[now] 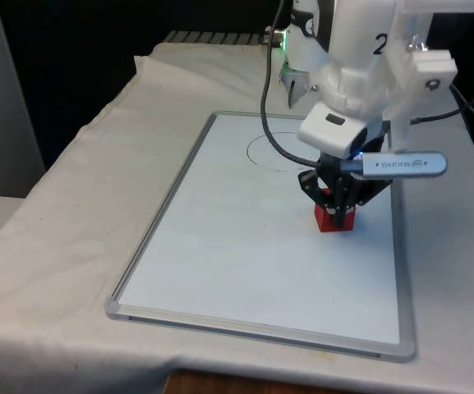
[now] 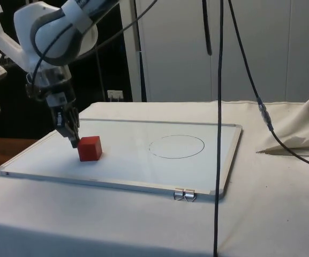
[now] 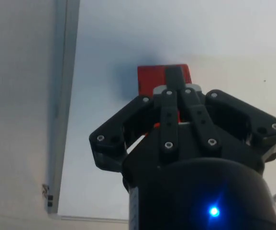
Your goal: Push the cube into the marked area.
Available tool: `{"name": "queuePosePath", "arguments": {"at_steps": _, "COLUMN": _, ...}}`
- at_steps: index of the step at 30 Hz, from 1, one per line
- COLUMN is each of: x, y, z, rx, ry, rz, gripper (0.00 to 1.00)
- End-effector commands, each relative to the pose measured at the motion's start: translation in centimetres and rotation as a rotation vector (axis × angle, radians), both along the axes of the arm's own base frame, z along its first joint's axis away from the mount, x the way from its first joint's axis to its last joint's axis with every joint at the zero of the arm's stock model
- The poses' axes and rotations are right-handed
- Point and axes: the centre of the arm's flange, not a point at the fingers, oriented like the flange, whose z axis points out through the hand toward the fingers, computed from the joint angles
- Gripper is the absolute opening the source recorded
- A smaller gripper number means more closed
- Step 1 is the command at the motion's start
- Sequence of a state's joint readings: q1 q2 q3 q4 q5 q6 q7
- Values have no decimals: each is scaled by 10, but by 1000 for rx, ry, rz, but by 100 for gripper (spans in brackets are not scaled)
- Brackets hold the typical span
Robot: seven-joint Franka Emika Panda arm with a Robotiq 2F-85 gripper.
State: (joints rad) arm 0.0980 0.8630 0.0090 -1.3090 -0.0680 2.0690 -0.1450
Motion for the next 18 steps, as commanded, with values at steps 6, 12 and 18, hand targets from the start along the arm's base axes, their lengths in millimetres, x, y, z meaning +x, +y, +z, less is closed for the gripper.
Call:
{"name": "queuePosePath", "arguments": {"at_steps": 6, "x": -8, "y": 3, "z": -14, "rx": 9, "ry": 29, "rz": 25, "gripper": 0}}
{"name": "queuePosePath", "arguments": {"at_steps": 12, "x": -15, "y": 4, "z": -16, "rx": 7, "ry": 52, "rz": 45, "gripper": 0}}
{"name": "queuePosePath", "arguments": {"at_steps": 18, "x": -20, "y": 3, "z": -18, "rx": 4, "ry": 78, "rz": 58, "gripper": 0}}
